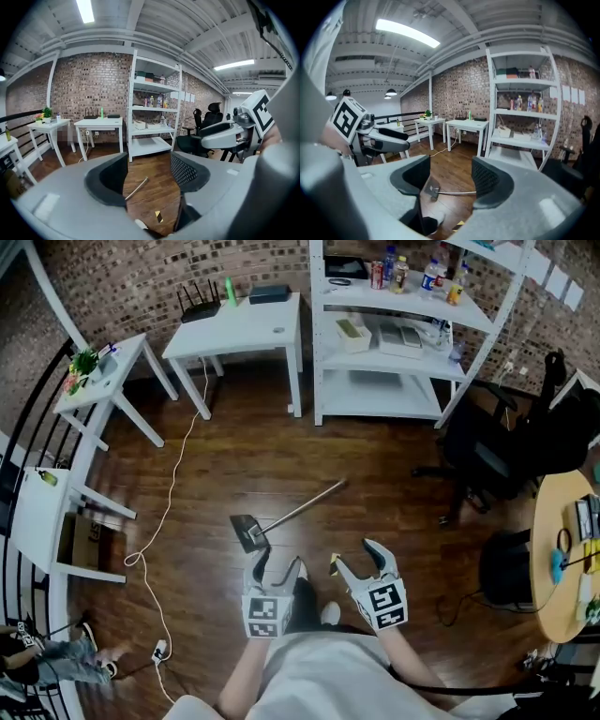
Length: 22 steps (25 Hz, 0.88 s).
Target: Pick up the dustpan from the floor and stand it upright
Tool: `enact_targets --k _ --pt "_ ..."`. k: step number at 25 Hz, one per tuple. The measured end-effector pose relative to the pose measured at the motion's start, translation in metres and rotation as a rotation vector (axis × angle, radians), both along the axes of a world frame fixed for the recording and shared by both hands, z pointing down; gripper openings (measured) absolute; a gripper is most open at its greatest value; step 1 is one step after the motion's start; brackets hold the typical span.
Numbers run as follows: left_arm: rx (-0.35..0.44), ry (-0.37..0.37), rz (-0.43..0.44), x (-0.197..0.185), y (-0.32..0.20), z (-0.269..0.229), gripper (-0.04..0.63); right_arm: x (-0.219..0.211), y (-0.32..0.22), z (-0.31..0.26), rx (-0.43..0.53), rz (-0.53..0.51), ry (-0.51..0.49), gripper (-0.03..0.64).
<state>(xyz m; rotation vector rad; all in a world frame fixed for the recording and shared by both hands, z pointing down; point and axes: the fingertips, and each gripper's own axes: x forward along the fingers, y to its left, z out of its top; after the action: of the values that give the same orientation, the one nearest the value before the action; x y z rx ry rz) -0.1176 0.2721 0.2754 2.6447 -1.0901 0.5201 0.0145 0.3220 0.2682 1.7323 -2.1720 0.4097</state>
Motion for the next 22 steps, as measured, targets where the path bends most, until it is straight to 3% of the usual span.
enact_targets --k 2,8,12,15,22 --pt "-0.013 0.007 0.012 0.017 -0.024 0.01 0.3 0.008 -0.018 0.011 -0.033 -0.011 -0.027 0.264" --pt "-0.052 0.007 0.04 0.073 -0.119 0.047 0.296 0.068 -0.108 0.054 -0.151 -0.028 0.029 0.256" --pt "-0.128 -0.002 0.01 0.082 -0.19 0.079 0.295 0.084 -0.165 0.104 -0.306 -0.078 0.028 0.256" --pt "-0.195 -0.003 -0.023 0.077 -0.237 0.11 0.29 0.086 -0.204 0.137 -0.358 -0.147 0.067 0.256" --pt "-0.284 -0.143 -0.041 0.075 -0.288 0.216 0.279 0.077 -0.262 0.234 -0.488 -0.33 0.061 0.256"
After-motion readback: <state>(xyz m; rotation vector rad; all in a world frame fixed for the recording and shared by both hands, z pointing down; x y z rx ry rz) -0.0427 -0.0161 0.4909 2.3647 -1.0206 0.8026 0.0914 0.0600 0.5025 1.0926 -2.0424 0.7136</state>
